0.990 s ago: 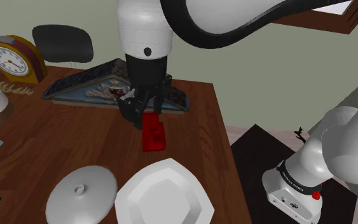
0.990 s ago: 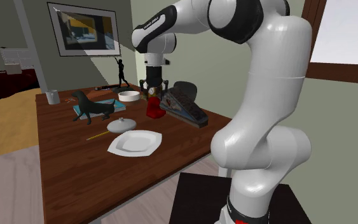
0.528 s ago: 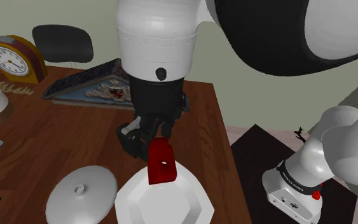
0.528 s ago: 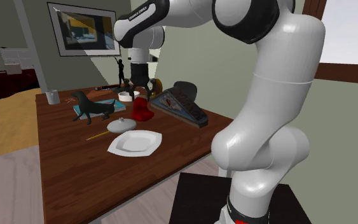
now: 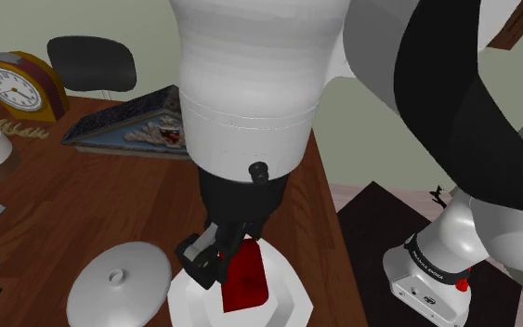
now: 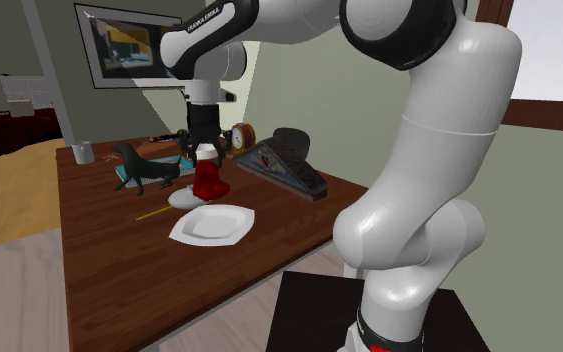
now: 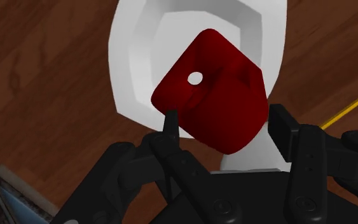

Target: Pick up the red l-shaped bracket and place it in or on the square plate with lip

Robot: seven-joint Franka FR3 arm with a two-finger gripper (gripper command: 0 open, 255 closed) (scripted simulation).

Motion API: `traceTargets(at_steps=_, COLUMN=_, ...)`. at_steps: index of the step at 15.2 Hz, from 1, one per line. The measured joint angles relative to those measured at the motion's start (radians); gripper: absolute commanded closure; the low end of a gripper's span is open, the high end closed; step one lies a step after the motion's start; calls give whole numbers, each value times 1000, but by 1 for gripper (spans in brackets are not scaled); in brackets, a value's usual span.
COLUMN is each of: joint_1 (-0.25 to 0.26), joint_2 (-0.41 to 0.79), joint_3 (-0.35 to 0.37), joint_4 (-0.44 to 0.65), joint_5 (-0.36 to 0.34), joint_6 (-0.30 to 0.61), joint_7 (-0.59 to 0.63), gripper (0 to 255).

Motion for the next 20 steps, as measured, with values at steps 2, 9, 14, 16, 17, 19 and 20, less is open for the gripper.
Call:
traceTargets(at_steps=2, joint_1=1, joint_2=3, joint_3=2, joint_4=-22, joint_5=0, joint_6=25, joint_7=0, gripper=255)
traceTargets(at_steps=9, joint_1=3, joint_2=32, joint_3=14, joint_4=-93, joint_5=-12, joint_6=120, joint_7=7, gripper=255)
traceTargets(at_steps=14, joint_1=4, joint_2=57, joint_3=22, joint_4=-141, joint_5=-24, joint_6=189, joint_7=14, gripper=255)
traceTargets(at_steps=16, joint_1=5, joint_2=69, joint_3=26, joint_4=-160, joint_5=-30, joint_6=218, joint_7=19, gripper=255)
traceTargets(at_steps=17, joint_1=4, joint_2=72, joint_3=26, joint_4=-167, joint_5=-31, joint_6=227, joint_7=17, gripper=255)
traceTargets(at_steps=19, joint_1=4, joint_2=77, joint_3=27, joint_4=-173, joint_5=-35, joint_6=238, joint_7=19, gripper=255)
traceTargets(at_steps=20, joint_1=4, joint_2=78, joint_3=27, joint_4=-173, joint_5=-35, joint_6=239, joint_7=20, gripper=255)
